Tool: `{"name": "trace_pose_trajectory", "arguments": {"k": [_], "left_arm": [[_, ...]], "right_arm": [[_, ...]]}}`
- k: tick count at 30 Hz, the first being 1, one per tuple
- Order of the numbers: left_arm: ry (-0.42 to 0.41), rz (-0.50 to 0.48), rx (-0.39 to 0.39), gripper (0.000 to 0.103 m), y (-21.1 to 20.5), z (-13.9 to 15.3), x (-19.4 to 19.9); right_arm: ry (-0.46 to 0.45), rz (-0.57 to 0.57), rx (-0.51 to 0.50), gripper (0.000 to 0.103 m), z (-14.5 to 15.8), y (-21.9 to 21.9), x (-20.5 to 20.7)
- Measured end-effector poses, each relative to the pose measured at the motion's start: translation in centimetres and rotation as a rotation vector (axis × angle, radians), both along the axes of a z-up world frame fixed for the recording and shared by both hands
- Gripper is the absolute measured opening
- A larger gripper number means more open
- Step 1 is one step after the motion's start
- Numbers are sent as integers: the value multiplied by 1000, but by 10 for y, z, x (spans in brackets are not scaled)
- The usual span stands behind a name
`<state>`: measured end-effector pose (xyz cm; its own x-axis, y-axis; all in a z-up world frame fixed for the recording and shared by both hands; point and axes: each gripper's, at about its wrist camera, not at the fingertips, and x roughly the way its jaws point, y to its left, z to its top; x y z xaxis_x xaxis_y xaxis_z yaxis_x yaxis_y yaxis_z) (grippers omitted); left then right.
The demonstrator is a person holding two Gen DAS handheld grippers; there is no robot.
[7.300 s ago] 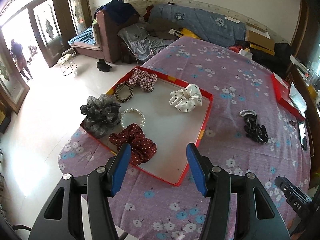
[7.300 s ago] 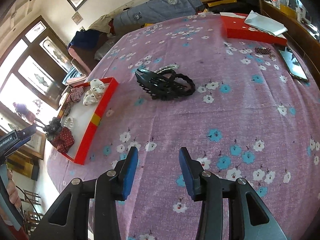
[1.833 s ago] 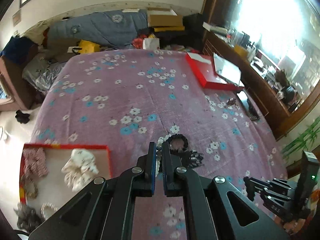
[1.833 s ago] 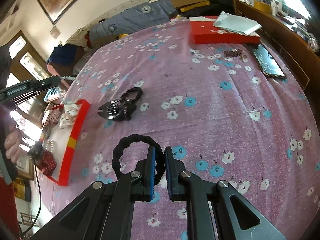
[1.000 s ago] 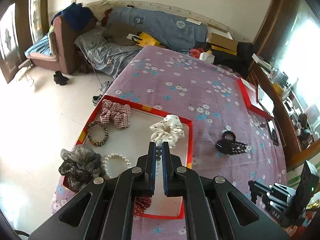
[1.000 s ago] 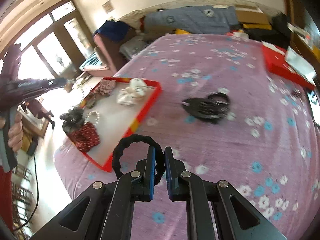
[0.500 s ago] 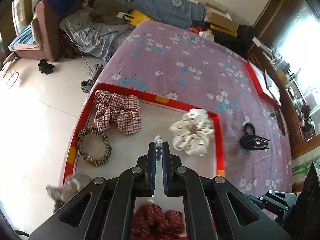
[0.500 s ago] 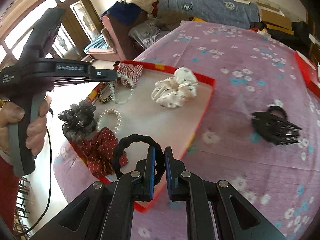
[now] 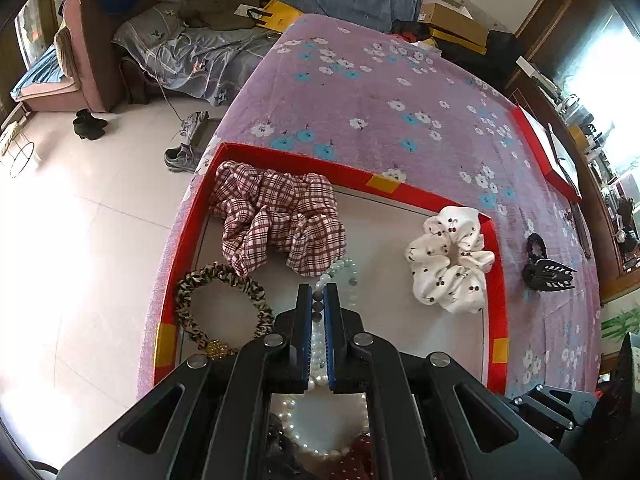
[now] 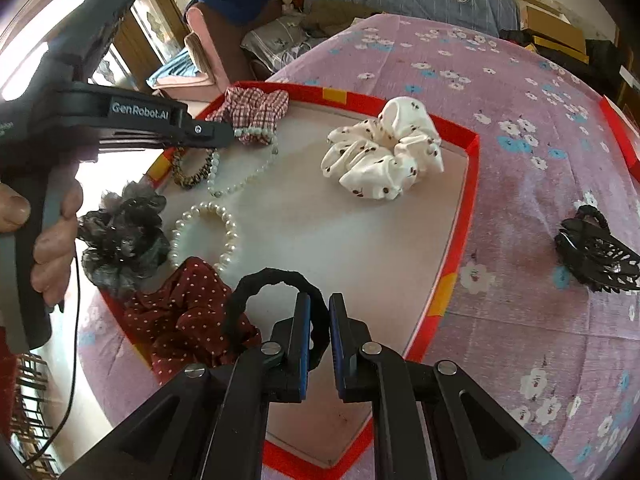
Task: Organize jewelry
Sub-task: 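Open both tools to drop the bracelet and hair tie in the lid, then grasp the second black coiled hair tie with the right tool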
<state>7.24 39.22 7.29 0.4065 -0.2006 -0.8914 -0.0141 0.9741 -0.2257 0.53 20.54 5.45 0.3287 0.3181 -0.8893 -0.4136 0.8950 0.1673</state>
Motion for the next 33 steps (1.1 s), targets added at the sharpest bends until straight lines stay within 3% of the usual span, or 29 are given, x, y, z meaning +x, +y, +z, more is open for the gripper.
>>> {"name": "trace_pose_trajectory", "arguments": {"k": [8,14,16,18,21,33], "left_arm": [[9,-5,-2,5,-1,-7,6],[-18,8,1,5,-2,4,0],[-25,17,9,8,-2,10,-3],[-39,28,22,21,-3,17,-8],[-67,44,64,26,-6,30,-18],[-137,167,287,43,-33,75,-67]], "right_arm": [[-7,-8,-56,12,-10,10,9],[7,-1,-50,12,-8,11,13],[6,-3,-51,13,-6,11,12],[6,-5,-47,19,-3,9,13],[-3,-7,-36,26,2,6,11],[-31,-21,32,26,31,-35,-13]]}}
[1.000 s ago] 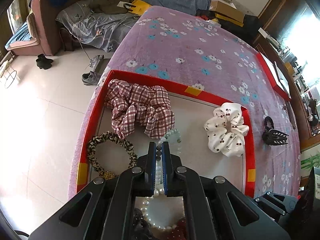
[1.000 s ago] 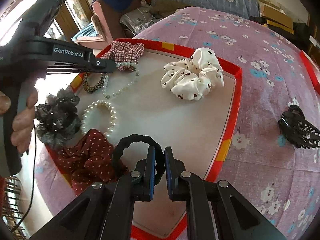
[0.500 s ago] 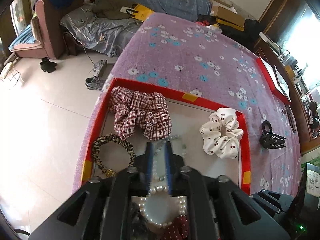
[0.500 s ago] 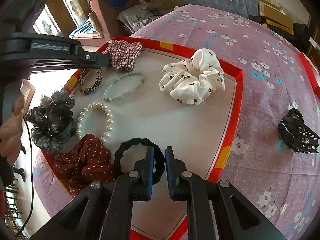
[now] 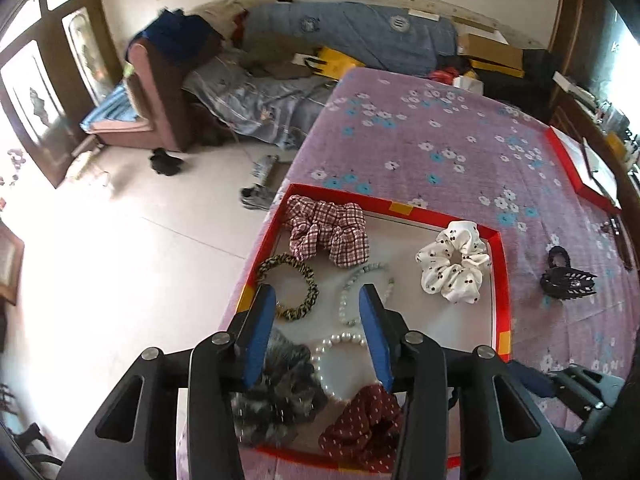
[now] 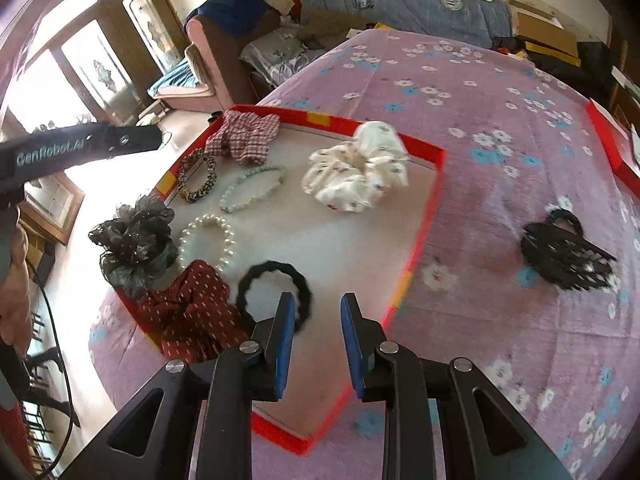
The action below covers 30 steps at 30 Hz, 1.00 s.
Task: Organize jewelry
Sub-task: 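Grasp the second black coiled hair tie with the right tool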
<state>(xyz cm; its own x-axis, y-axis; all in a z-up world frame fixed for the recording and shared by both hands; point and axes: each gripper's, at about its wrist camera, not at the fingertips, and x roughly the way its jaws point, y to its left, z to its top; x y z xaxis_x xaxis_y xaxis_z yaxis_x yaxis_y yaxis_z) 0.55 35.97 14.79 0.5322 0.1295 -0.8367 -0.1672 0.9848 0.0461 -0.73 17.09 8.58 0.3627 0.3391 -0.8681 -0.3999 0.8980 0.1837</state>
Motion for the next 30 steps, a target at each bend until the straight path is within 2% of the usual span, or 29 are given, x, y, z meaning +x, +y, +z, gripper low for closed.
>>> {"name": "trace_pose_trajectory", "arguments": {"k": [5,7,11,14,17,22,26,30], "left_arm": [[-10,31,33,44,-24,10,-18],[-14,47,9,45,-33,13,-26],[-31,64,-92,49,-59,13,-45],[-32,47,-109,49,-81,7,-56],[-17,25,-119,49,-104,-3,-68],[10,9,-143,49,-122,-13,-79],[14,16,-134,49,-123,-16,-86],[18,35,-135,49,-119,-19,-89]], "right_arm": [[-3,-56,20,26,7,-48,-9],[-10,-100,26,26,12,-78,-10],[-40,-213,3,26,25,-147,-3],[-44,-307,-37,26,30,-198,14],[-47,-361,-38,26,32,-232,38],[-29,-349,-26,26,22,-241,88],[60,-325,24,26,-1,-236,125],[152,-272,69,27,-23,-220,137]]}}
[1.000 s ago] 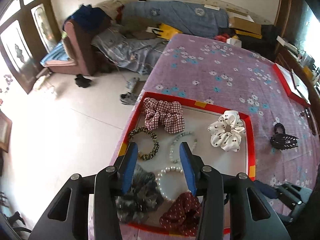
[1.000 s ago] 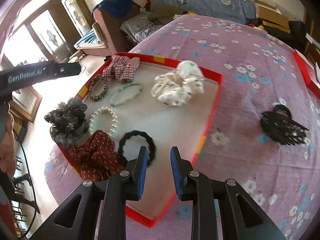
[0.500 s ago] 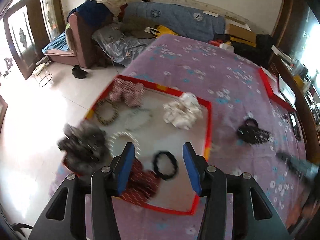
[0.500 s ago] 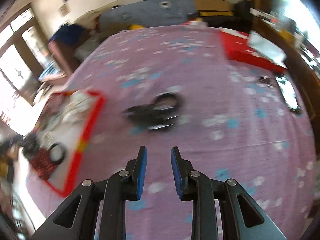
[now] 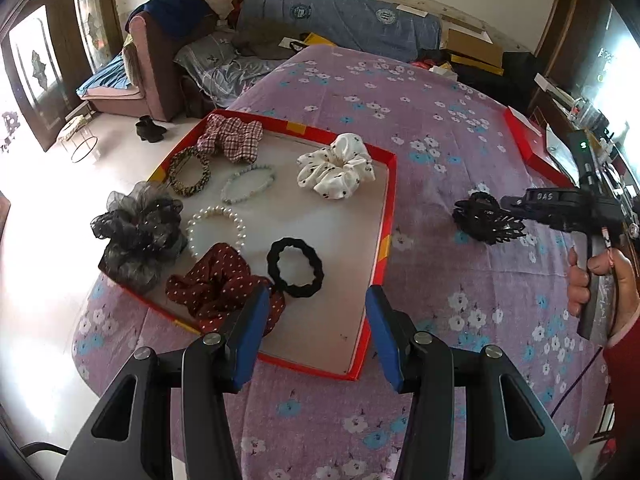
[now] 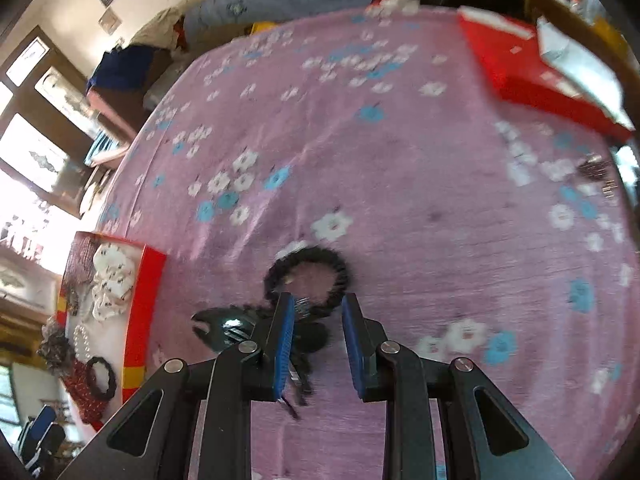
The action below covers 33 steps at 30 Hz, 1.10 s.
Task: Organize jewelry
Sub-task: 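Grasp the second black coiled hair tie with the right tool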
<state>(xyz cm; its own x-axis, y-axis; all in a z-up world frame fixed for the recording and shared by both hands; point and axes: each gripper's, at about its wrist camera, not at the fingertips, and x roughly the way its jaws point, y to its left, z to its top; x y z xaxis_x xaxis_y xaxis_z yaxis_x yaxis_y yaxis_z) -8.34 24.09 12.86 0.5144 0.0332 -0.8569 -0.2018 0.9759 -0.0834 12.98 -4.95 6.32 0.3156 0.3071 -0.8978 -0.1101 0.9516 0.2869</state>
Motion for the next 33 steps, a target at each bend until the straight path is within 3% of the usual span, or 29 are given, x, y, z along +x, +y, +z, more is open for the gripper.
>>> {"name": "trace_pose_trajectory", "arguments": {"k": [9,14,19,24,33], "left_arm": [[7,9,-23,49,-1,-6,14],[21,-34,-30,49,-15,-11,23],[43,-74,-44,49,-30,-19,27],[59,-100,-56,49,-39,-24,27],[29,-111,-55,49,-35,-15,25]], "right_arm": [[34,245,152,27,8,40,-59],[38,352,156,27,13,45,-100],[-49,209,94,27,28,6,-82],[-85,57,-32,26,13,-15,-30],[-77,30,-124,26,-16,7,15]]}}
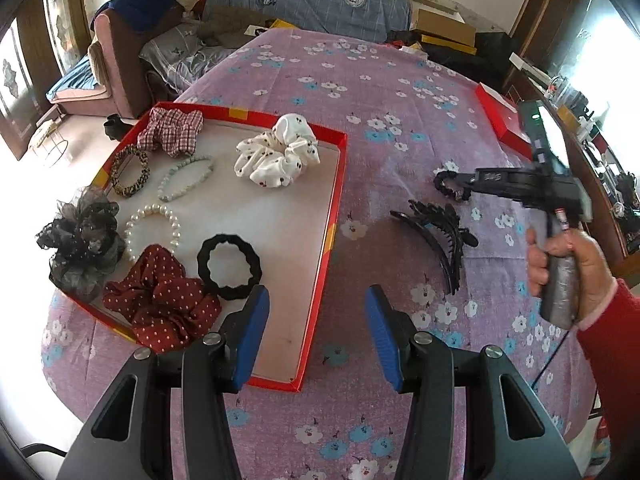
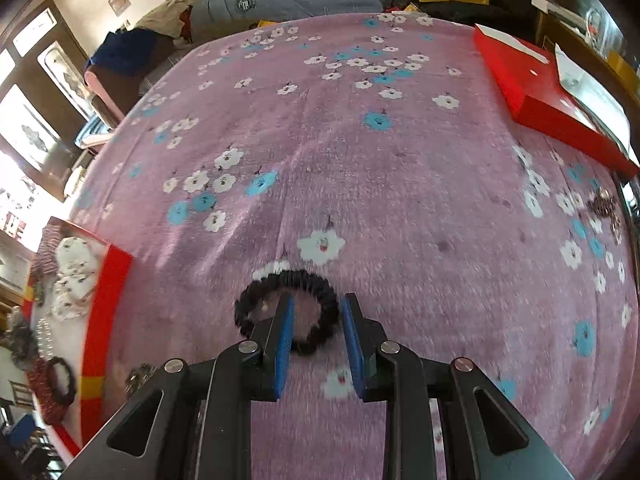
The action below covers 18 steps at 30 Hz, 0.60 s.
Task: Organize jewelry
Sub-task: 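Grasp the second black coiled hair tie with the right tool, then grasp the black claw clip with the left tool while the right tool holds the hair tie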
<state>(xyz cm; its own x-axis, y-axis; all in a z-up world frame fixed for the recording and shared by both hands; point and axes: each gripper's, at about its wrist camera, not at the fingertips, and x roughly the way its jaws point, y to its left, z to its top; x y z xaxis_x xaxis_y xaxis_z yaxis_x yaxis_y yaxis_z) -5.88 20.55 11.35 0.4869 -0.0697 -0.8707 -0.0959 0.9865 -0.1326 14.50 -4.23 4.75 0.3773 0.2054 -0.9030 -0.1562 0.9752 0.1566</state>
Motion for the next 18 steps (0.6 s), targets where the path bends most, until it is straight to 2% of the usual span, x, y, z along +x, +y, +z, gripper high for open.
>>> {"name": "trace_pose_trajectory", "arguments": {"k": [1,2,3,5,8,18], "left_arm": [[-1,-3,-5,49,-1,1,1],[2,-8,-17,49,-1,1,4],[7,-13,-40,49,-3,0,8],[17,-22,-99,49,-7,-1,16],[26,-45,-141,49,-19,-5,30],[93,-98,-268,48,-59,-44,82]], "right_arm": [[-19,1,-19,26,-1,4,1],[-26,4,-43,21,-1,6,3],[-28,5,-65,9,-3,10,5],[-27,5,-80,8,-4,10,5],[-8,-30,-36,8,-3,-4,-1],[-15,-110,78,8,22,-60,-71]]}}
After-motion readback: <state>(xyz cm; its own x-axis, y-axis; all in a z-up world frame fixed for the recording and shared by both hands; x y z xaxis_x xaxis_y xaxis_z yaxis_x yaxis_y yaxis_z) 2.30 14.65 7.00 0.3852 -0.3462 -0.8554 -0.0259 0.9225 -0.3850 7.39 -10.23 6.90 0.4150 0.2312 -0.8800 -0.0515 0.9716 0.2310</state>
